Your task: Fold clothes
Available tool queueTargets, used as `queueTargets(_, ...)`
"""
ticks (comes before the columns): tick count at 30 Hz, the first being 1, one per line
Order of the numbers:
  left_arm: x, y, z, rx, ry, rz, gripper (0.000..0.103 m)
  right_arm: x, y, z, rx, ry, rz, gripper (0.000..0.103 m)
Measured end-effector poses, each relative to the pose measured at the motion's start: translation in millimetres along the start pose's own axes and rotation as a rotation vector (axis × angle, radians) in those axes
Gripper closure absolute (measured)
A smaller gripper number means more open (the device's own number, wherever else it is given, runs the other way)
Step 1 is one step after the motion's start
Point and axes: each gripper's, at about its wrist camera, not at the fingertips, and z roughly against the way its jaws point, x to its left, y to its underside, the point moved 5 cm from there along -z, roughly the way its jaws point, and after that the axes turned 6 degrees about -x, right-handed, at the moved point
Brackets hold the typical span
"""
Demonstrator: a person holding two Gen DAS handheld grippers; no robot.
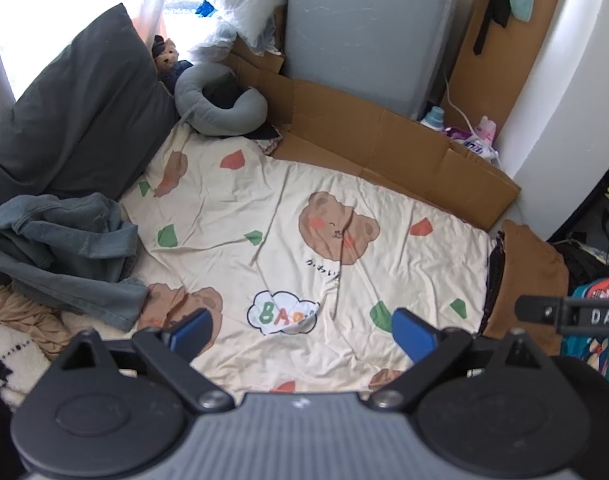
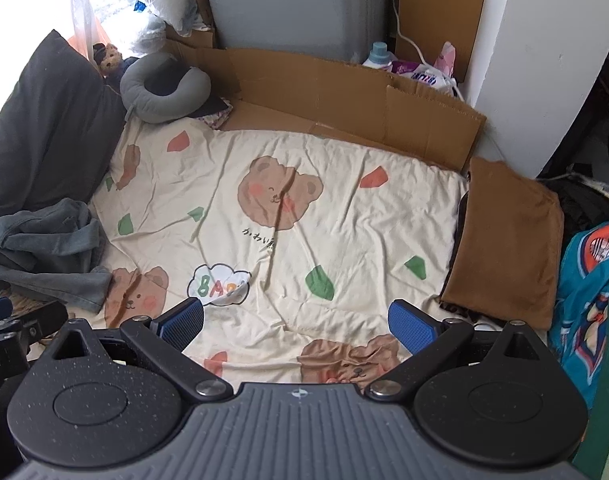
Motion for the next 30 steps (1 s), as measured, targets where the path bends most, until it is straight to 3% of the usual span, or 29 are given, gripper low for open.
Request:
queueTargets(9,7,-14,10,-0.016,-0.007,-0.004,0.005,8,-15,9,-0.016,-0.019,-0.001,0.002)
queueTargets(30,71,-35,7,-0.021,-0.080,0.086,0.006,37,-45,0,-0.069,-0.080,0.046,0.002)
